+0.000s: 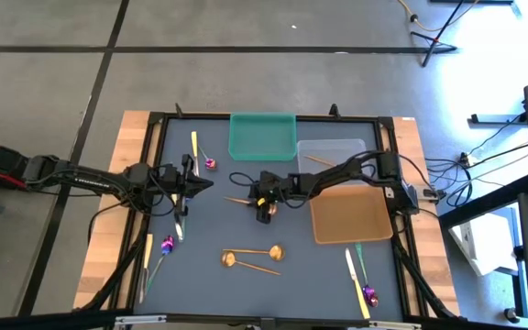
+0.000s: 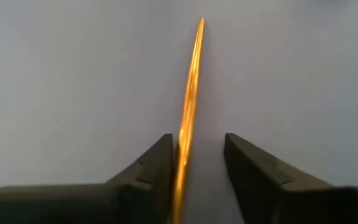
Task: Sort silverware by color (type)
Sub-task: Put the gold spoon into the transparent bin
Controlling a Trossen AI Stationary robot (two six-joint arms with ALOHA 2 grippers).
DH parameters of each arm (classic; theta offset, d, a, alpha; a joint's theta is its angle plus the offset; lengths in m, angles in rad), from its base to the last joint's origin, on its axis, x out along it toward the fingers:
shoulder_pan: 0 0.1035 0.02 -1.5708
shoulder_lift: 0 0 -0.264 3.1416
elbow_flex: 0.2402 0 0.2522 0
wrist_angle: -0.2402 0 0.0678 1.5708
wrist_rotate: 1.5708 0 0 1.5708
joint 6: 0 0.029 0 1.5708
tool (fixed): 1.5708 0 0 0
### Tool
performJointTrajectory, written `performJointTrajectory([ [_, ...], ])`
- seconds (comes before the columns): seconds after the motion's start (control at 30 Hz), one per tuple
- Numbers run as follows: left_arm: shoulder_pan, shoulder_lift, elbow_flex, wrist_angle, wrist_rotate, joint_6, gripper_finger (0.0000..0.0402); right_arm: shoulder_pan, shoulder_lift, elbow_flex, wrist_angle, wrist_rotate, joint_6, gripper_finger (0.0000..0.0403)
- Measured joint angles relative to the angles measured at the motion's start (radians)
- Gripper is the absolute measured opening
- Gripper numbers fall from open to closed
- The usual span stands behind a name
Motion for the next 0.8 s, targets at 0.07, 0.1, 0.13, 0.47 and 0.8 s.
performJointTrajectory([
  [0.07, 0.000, 0.000, 0.000, 0.003, 0.000, 0.000, 0.0004, 0.000, 0.001, 0.000, 0.001, -0.006, -0.015, 0.0088],
  [0.1, 0.000, 0.000, 0.000, 0.004, 0.000, 0.000, 0.0004, 0.000, 0.001, 0.000, 0.001, -0.006, -0.018, 0.0071],
  [0.13, 0.000, 0.000, 0.000, 0.004, 0.000, -0.001, 0.0004, 0.000, 0.001, 0.000, 0.001, -0.005, -0.019, 0.0055],
  [0.47, 0.000, 0.000, 0.000, 0.005, 0.000, -0.029, 0.0004, 0.001, -0.026, -0.002, -0.028, 0.003, -0.069, 0.0024],
  [0.8, 0.000, 0.000, 0.000, 0.006, 0.000, -0.031, 0.0004, 0.015, -0.209, -0.005, -0.211, 0.021, -0.155, 0.0007],
])
